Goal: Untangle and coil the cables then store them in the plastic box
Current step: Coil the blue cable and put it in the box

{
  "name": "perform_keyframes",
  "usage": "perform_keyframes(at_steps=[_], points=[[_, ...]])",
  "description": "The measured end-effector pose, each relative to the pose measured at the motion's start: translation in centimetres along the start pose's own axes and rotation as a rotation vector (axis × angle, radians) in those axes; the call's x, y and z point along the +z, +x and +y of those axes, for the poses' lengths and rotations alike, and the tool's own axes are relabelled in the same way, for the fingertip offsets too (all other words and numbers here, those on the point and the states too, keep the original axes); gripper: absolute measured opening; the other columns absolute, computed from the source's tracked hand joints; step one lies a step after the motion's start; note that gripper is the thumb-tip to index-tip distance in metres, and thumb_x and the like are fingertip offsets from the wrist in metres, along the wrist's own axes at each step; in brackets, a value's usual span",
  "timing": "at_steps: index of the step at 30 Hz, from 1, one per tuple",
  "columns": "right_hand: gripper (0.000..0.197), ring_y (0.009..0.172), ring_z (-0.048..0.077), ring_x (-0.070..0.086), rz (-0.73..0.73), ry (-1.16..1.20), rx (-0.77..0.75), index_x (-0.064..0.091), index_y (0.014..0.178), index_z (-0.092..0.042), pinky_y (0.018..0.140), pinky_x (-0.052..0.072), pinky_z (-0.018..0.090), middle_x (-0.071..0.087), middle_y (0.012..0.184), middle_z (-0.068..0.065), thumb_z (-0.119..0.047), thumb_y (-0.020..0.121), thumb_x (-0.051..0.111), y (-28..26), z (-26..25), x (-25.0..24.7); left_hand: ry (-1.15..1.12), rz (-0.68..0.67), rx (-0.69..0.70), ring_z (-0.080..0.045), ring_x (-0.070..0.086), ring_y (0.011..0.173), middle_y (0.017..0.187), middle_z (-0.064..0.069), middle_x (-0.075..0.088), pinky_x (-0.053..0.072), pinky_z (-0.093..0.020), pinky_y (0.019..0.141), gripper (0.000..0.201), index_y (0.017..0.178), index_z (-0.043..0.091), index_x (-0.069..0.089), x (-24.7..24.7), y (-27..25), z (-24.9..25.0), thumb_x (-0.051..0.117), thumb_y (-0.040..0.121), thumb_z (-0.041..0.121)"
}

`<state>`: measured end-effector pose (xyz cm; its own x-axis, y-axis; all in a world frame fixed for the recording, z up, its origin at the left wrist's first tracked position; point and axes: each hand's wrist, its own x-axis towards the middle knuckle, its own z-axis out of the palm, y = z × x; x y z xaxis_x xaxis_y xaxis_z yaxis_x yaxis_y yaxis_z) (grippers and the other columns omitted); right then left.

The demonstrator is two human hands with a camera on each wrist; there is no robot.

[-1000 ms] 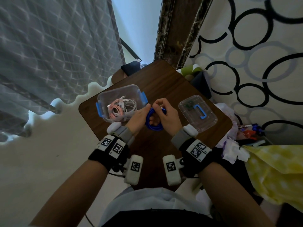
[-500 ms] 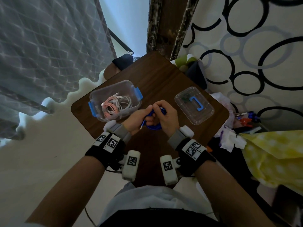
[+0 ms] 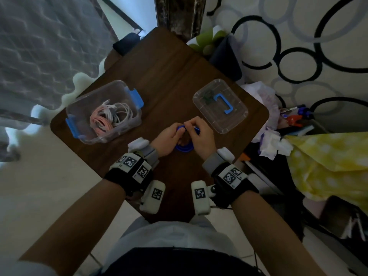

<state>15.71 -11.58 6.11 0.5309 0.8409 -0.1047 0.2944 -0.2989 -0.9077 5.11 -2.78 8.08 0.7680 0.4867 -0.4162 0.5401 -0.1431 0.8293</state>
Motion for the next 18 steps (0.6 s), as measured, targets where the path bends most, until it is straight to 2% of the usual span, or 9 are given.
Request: perform_keyframes(at_steps=[3, 5, 9, 11, 14, 18], points=[[0.023, 0.089, 0.016, 0.058, -0.035, -0.035, 0.051, 0.059, 0.103, -0.012, 0.078, 0.046, 0.030, 0.063, 0.098, 0.006, -0.025, 0.099, 0.041, 1.2, -0.7, -1.0, -0.061, -0.018, -0.034, 0.000, 0.053, 0.060, 0.078, 0.002, 0.051, 0.044, -0.016, 0.062, 0.019, 0.107, 0.011, 0.047, -1.5, 0.1, -0.3, 0.032, 0.100, 0.021], [0.021, 0.097, 0.015, 0.056, 0.053, -0.160, 0.032, 0.060, 0.110, -0.011, 0.083, 0.044, 0.028, 0.062, 0.108, 0.006, -0.017, 0.097, 0.045, 2.8, -0.7, -2.8, -0.170, -0.007, -0.036, 0.005, 0.052, 0.051, 0.075, 0.002, 0.046, 0.046, -0.017, 0.064, 0.018, 0.103, 0.009, 0.046, -2.7, 0.3, -0.5, 0.031, 0.100, 0.018], [0.025, 0.105, 0.029, 0.054, 0.241, -0.470, -0.037, 0.063, 0.112, -0.011, 0.089, 0.043, 0.037, 0.058, 0.113, 0.014, -0.008, 0.093, 0.046, 6.4, 0.3, -6.7, -0.228, 0.057, -0.024, 0.003, 0.049, 0.050, 0.072, 0.001, 0.041, 0.047, -0.031, 0.072, 0.020, 0.091, 0.017, 0.048, -4.5, 0.8, -1.1, 0.030, 0.100, 0.017], [0.026, 0.111, 0.032, 0.048, 0.206, -0.635, -0.053, 0.061, 0.115, -0.011, 0.093, 0.039, 0.039, 0.054, 0.119, 0.015, -0.011, 0.092, 0.049, 7.8, 0.0, -7.5, -0.193, 0.064, -0.021, -0.004, 0.047, 0.057, 0.073, 0.002, 0.042, 0.046, -0.028, 0.069, 0.020, 0.101, 0.013, 0.050, -5.1, 0.5, -1.2, 0.030, 0.100, 0.016], [0.029, 0.117, 0.033, 0.042, 0.082, -0.849, -0.054, 0.056, 0.119, -0.010, 0.098, 0.035, 0.041, 0.049, 0.125, 0.014, -0.018, 0.091, 0.052, 9.0, -0.7, -7.1, -0.148, 0.061, -0.001, -0.009, 0.042, 0.060, 0.073, 0.002, 0.043, 0.044, -0.021, 0.063, 0.029, 0.122, 0.009, 0.047, -5.5, -0.2, -1.5, 0.029, 0.101, 0.016], [0.025, 0.116, 0.035, 0.040, 0.014, -0.963, -0.005, 0.056, 0.114, -0.007, 0.094, 0.034, 0.042, 0.048, 0.123, 0.017, -0.020, 0.094, 0.048, 8.9, -0.8, -6.3, -0.148, 0.091, 0.027, -0.009, 0.040, 0.059, 0.071, 0.003, 0.043, 0.043, -0.015, 0.058, 0.027, 0.122, 0.017, 0.046, -6.0, -0.8, -1.4, 0.029, 0.101, 0.017]])
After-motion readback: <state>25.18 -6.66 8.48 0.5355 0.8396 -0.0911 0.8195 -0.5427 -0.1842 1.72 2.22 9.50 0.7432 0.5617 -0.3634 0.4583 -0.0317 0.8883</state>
